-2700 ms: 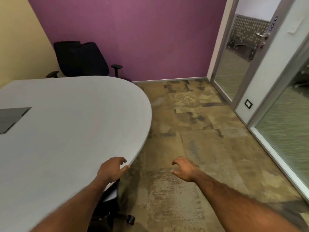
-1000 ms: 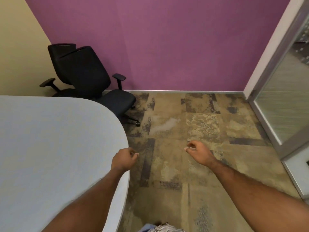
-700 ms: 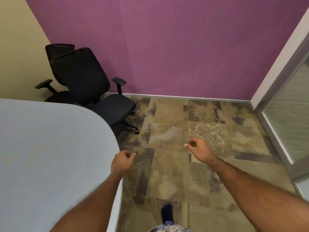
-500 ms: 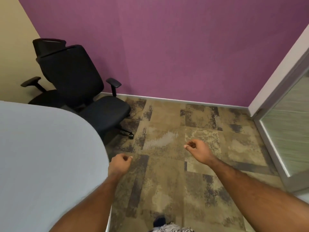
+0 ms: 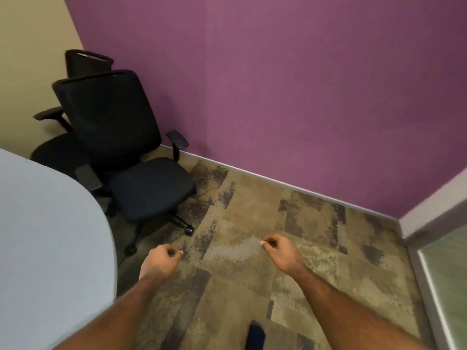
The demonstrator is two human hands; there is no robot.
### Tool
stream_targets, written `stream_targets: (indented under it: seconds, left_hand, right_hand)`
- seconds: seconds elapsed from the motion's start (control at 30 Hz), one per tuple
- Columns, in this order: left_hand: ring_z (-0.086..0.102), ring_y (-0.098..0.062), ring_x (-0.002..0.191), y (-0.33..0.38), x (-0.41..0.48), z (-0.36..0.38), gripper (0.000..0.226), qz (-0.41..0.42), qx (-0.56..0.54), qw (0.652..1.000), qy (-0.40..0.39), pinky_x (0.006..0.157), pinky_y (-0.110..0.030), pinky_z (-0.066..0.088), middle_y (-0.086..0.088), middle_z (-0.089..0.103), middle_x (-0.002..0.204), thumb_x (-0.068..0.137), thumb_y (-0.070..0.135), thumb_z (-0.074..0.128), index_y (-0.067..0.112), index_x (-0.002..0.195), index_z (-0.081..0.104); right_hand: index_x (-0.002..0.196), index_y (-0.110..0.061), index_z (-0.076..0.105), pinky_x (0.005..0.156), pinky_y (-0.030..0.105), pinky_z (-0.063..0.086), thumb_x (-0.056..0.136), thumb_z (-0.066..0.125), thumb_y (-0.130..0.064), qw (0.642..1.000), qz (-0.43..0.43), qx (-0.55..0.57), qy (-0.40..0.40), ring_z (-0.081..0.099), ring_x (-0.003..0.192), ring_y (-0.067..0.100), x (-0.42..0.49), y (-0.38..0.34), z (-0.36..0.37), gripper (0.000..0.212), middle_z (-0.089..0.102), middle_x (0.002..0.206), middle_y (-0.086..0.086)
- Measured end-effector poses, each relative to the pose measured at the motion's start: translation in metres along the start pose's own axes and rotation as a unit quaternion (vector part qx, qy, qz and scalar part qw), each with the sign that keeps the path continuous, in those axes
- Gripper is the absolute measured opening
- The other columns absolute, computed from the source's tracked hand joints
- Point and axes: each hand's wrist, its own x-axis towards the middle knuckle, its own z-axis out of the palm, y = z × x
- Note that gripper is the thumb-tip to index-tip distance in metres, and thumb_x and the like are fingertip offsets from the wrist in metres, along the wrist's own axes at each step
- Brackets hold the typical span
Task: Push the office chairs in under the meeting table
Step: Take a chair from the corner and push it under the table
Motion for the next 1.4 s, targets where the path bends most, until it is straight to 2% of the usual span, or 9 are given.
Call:
stream_targets:
  seconds: [0.13, 0.33, 0.47, 0.53, 0.67, 0.8, 1.0, 1.2, 1.4]
  left_hand:
    - [0.066, -0.012, 0.084, 0.025, 0.029, -0.006, 0.011, -0.039, 0.010, 0.999, 0.015, 0.082, -0.035, 0.058, 0.012, 0.069, 0.088, 0.091, 0.045, 0.065, 0.035, 0.090, 0.070]
    - [0.065, -0.008, 0.080, 0.051, 0.069, -0.016, 0.013, -0.101, -0.007, 0.993, 0.058, 0.080, -0.035, 0.059, 0.015, 0.068, 0.086, 0.090, 0.049, 0.063, 0.037, 0.086, 0.067]
    - [0.067, -0.009, 0.081, 0.049, 0.093, -0.014, 0.016, -0.138, 0.002, 0.989, 0.061, 0.078, -0.034, 0.058, 0.014, 0.070, 0.086, 0.089, 0.050, 0.063, 0.035, 0.089, 0.069]
    - [0.067, -0.009, 0.081, 0.042, 0.112, -0.017, 0.017, -0.173, -0.010, 0.983, 0.062, 0.080, -0.034, 0.058, 0.014, 0.071, 0.087, 0.089, 0.050, 0.064, 0.034, 0.086, 0.069]
    - [0.067, -0.013, 0.085, 0.026, 0.153, -0.024, 0.017, -0.220, -0.029, 0.973, 0.063, 0.085, -0.036, 0.058, 0.011, 0.072, 0.091, 0.089, 0.049, 0.065, 0.032, 0.085, 0.068]
    - [0.068, -0.020, 0.087, 0.021, 0.226, -0.052, 0.018, -0.237, -0.036, 0.968, 0.072, 0.083, -0.035, 0.056, 0.004, 0.072, 0.090, 0.089, 0.045, 0.064, 0.028, 0.084, 0.070]
    - [0.068, -0.016, 0.078, 0.049, 0.325, -0.091, 0.020, -0.203, -0.028, 0.977, 0.058, 0.075, -0.032, 0.056, 0.009, 0.071, 0.081, 0.090, 0.043, 0.064, 0.031, 0.075, 0.069]
    - [0.066, -0.014, 0.084, 0.071, 0.410, -0.123, 0.015, -0.204, -0.044, 0.976, 0.068, 0.079, -0.031, 0.054, 0.012, 0.069, 0.087, 0.091, 0.048, 0.064, 0.034, 0.084, 0.066]
    - [0.063, -0.008, 0.077, 0.090, 0.498, -0.138, 0.015, -0.220, -0.044, 0.968, 0.115, 0.073, -0.031, 0.053, 0.012, 0.068, 0.084, 0.093, 0.046, 0.062, 0.033, 0.091, 0.068]
  right_hand:
    - [0.098, -0.019, 0.075, 0.075, 0.028, 0.049, 0.092, 0.069, -0.035, 1.000, -0.028, 0.004, -0.004, 0.067, 0.085, 0.012, 0.078, -0.001, -0.019, 0.018, 0.073, 0.090, -0.006]
    - [0.093, -0.021, 0.073, 0.062, 0.011, 0.038, 0.092, 0.069, -0.033, 0.996, -0.063, -0.007, -0.060, 0.059, 0.075, -0.001, 0.171, -0.014, -0.041, 0.013, 0.068, 0.083, -0.011]
    - [0.092, -0.027, 0.069, 0.060, 0.004, 0.036, 0.092, 0.070, -0.034, 0.994, -0.070, -0.005, -0.079, 0.057, 0.078, -0.009, 0.223, -0.025, -0.037, 0.007, 0.065, 0.084, -0.019]
    - [0.094, -0.027, 0.069, 0.063, 0.005, 0.036, 0.092, 0.070, -0.034, 0.992, -0.078, -0.012, -0.099, 0.058, 0.080, -0.007, 0.254, -0.035, -0.030, 0.007, 0.066, 0.086, -0.018]
    - [0.090, -0.028, 0.068, 0.074, 0.022, 0.048, 0.092, 0.071, -0.031, 0.988, -0.093, -0.021, -0.118, 0.065, 0.085, 0.008, 0.313, -0.056, -0.021, 0.005, 0.069, 0.087, -0.015]
    - [0.091, -0.031, 0.067, 0.067, 0.010, 0.041, 0.093, 0.069, -0.035, 0.982, -0.118, -0.047, -0.139, 0.061, 0.081, -0.003, 0.383, -0.093, -0.012, 0.005, 0.067, 0.085, -0.017]
    - [0.090, -0.032, 0.067, 0.064, 0.009, 0.038, 0.093, 0.067, -0.036, 0.980, -0.129, -0.069, -0.132, 0.061, 0.081, -0.003, 0.474, -0.136, -0.014, 0.005, 0.067, 0.086, -0.017]
    - [0.097, -0.024, 0.073, 0.082, 0.032, 0.053, 0.093, 0.069, -0.034, 0.981, -0.137, -0.049, -0.130, 0.066, 0.088, 0.006, 0.581, -0.178, -0.015, 0.012, 0.072, 0.093, -0.009]
    - [0.091, -0.025, 0.072, 0.077, 0.026, 0.051, 0.090, 0.074, -0.030, 0.972, -0.177, -0.028, -0.155, 0.067, 0.083, 0.004, 0.713, -0.229, -0.005, 0.006, 0.073, 0.086, -0.010]
